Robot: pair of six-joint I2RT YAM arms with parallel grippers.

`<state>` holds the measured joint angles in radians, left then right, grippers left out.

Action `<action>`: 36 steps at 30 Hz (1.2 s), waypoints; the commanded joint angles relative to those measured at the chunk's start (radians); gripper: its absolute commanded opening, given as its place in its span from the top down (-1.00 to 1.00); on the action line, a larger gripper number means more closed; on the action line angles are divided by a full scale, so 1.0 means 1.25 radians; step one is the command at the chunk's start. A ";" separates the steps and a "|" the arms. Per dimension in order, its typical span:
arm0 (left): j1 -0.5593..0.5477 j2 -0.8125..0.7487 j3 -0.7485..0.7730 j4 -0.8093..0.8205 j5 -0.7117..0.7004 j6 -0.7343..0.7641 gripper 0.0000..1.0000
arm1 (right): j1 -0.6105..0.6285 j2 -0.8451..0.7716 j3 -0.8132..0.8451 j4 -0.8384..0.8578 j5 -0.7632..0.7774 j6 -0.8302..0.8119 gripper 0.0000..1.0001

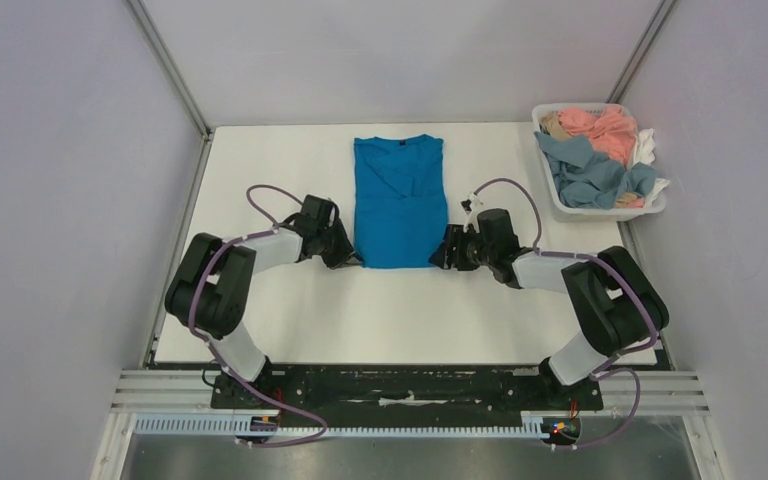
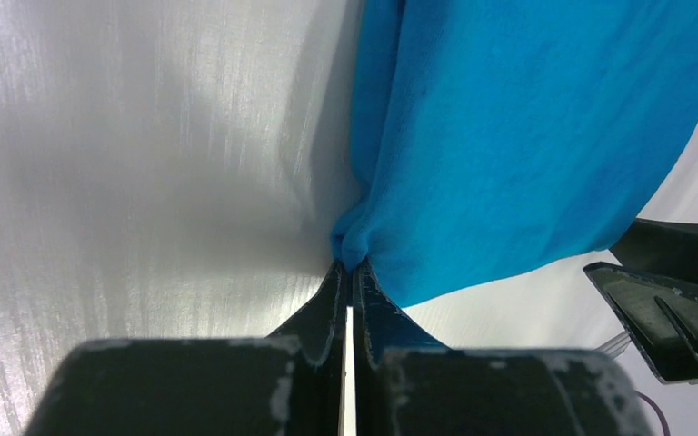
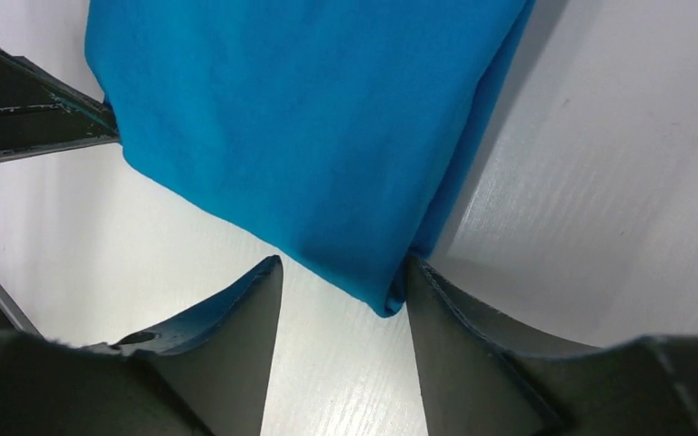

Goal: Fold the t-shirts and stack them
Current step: Grab one side of the 2/3 rectangular tshirt with both arms, then fold the long partially folded tshirt into a neat square

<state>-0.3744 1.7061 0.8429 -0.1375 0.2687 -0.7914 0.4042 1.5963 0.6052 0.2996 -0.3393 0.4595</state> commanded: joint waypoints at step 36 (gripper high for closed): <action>-0.501 -0.756 -0.472 -0.186 -0.275 -0.288 0.96 | 0.257 -0.777 -0.371 -0.489 0.066 0.150 1.00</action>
<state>-0.9932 0.7799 0.2157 -0.3065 0.0013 -1.1542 0.7231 0.6350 0.0952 -0.2043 -0.2741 0.6353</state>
